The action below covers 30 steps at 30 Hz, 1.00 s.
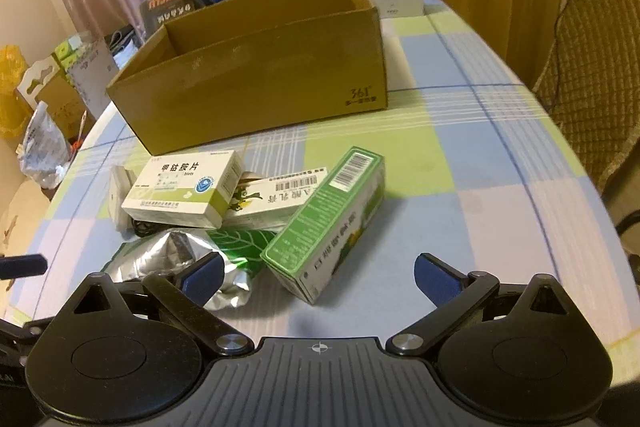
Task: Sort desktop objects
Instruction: 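Grasp tall green medicine box with right tool while left tool approaches foil bag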
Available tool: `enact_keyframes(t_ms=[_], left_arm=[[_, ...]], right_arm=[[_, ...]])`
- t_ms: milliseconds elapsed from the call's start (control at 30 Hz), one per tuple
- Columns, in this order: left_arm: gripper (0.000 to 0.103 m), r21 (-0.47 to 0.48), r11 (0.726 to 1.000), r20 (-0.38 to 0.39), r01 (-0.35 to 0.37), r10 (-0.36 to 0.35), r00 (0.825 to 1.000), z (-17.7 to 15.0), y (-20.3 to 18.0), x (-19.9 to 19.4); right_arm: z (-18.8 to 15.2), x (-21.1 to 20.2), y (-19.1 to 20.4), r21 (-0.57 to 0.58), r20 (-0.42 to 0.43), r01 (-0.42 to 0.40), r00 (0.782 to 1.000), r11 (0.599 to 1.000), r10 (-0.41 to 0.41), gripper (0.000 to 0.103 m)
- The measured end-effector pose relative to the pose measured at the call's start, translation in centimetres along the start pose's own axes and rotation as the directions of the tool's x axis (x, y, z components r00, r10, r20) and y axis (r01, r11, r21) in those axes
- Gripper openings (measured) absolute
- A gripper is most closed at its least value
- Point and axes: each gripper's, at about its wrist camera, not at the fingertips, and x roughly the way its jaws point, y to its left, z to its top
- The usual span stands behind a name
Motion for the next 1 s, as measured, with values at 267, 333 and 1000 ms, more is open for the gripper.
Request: enact_keyframes(t_ms=[267, 333, 1000], left_arm=[[0.099, 0.075, 0.995, -0.02, 0.065, -0.063, 0.998, 0.6, -0.3, 3.3], [0.099, 0.078, 0.994, -0.021, 0.074, -0.073, 0.997, 0.6, -0.3, 3.7], [0.093, 0.453, 0.88, -0.082, 0.146, -0.122, 0.989, 1.2, -1.9, 5.9]], right_arm=[[1.2, 4.4, 0.3, -0.019, -0.076, -0.014, 0.997, 1.0, 0.013, 0.071], [1.4, 5.1, 0.2, -0.023, -0.09, -0.009, 0.996, 1.0, 0.007, 0.061], [0.1, 2.2, -4.3, -0.076, -0.1, 0.102, 0.989, 0.992, -0.11, 0.048]])
